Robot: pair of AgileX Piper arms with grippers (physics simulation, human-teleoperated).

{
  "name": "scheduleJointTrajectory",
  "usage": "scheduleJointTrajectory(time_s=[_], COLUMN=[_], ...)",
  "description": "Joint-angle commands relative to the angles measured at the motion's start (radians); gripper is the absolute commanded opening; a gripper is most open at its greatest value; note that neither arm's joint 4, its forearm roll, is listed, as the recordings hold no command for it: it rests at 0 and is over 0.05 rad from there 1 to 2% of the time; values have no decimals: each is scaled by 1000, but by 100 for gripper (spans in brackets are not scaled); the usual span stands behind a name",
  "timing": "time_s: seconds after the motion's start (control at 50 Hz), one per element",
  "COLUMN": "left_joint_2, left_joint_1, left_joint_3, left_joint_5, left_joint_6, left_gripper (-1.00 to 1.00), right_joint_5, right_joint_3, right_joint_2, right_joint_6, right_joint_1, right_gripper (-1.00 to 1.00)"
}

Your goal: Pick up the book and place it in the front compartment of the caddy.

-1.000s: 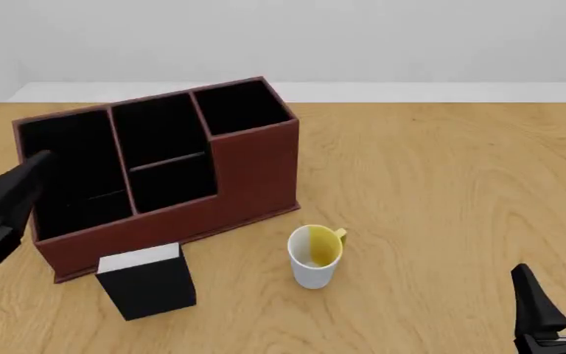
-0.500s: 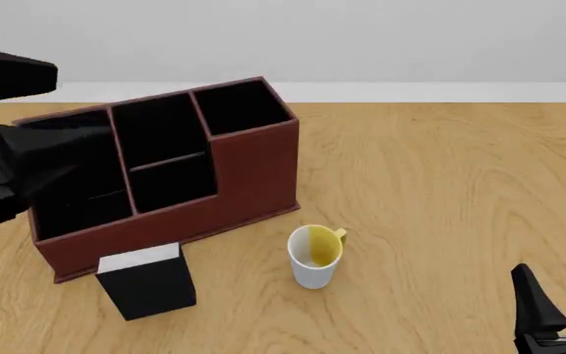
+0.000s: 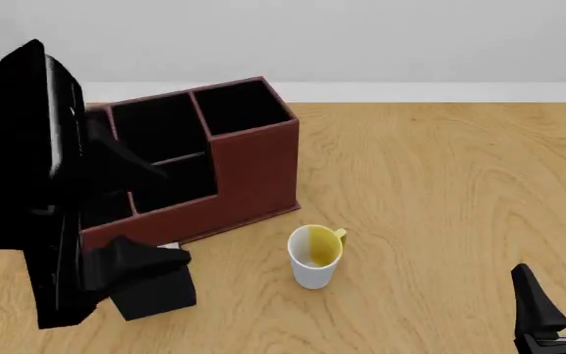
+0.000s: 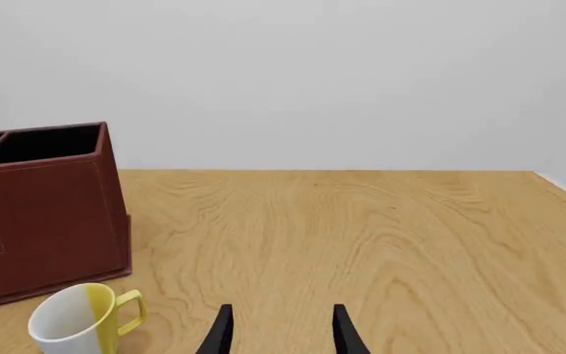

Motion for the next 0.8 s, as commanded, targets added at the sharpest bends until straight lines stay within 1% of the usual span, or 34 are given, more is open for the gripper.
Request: scheduleJointTrajectory(time_s=[0.02, 0.06, 0.1, 0.12, 0.14, 0.18, 0.2, 0.22, 0.28, 0.3, 0.32, 0.36, 0.4, 0.42, 0.44, 0.46, 0.48, 0.5, 0.52, 0.58, 0.66, 0.68, 0.74, 0.8], left_joint_2=[101, 109, 121, 124, 125, 139, 139, 140, 150, 152, 155, 157, 160, 160, 163, 163, 168, 173, 170, 177, 183, 181, 181, 182], left_joint_1=[-88, -122, -120, -130, -143, -89, -95, -84, -34, 10, 17, 52, 107, 103, 140, 140, 194, 268, 293, 287, 342, 365, 408, 401], left_joint_3=[76, 105, 104, 113, 135, 126, 144, 138, 154, 157, 159, 167, 169, 160, 155, 155, 160, 180, 182, 175, 168, 180, 190, 189], left_joint_5=[42, 42, 42, 42, 42, 42, 42, 42, 42, 42, 42, 42, 42, 42, 42, 42, 42, 42, 42, 42, 42, 42, 42, 42], left_joint_6=[-25, -48, -40, -53, -38, -6, 9, 19, 61, 120, 120, 161, 220, 216, 255, 255, 309, 387, 424, 407, 467, 500, 539, 528], left_gripper=[100, 100, 100, 100, 100, 100, 100, 100, 100, 100, 100, 100, 100, 100, 100, 100, 100, 100, 100, 100, 100, 100, 100, 100], right_joint_5=[0, 0, 0, 0, 0, 0, 0, 0, 0, 0, 0, 0, 0, 0, 0, 0, 0, 0, 0, 0, 0, 0, 0, 0], right_joint_3=[0, 0, 0, 0, 0, 0, 0, 0, 0, 0, 0, 0, 0, 0, 0, 0, 0, 0, 0, 0, 0, 0, 0, 0], right_joint_2=[0, 0, 0, 0, 0, 0, 0, 0, 0, 0, 0, 0, 0, 0, 0, 0, 0, 0, 0, 0, 0, 0, 0, 0], right_joint_6=[0, 0, 0, 0, 0, 0, 0, 0, 0, 0, 0, 0, 0, 0, 0, 0, 0, 0, 0, 0, 0, 0, 0, 0], right_joint_1=[0, 0, 0, 0, 0, 0, 0, 0, 0, 0, 0, 0, 0, 0, 0, 0, 0, 0, 0, 0, 0, 0, 0, 0], right_gripper=[100, 100, 100, 100, 100, 100, 100, 100, 100, 100, 100, 100, 100, 100, 100, 100, 100, 100, 100, 100, 100, 100, 100, 100])
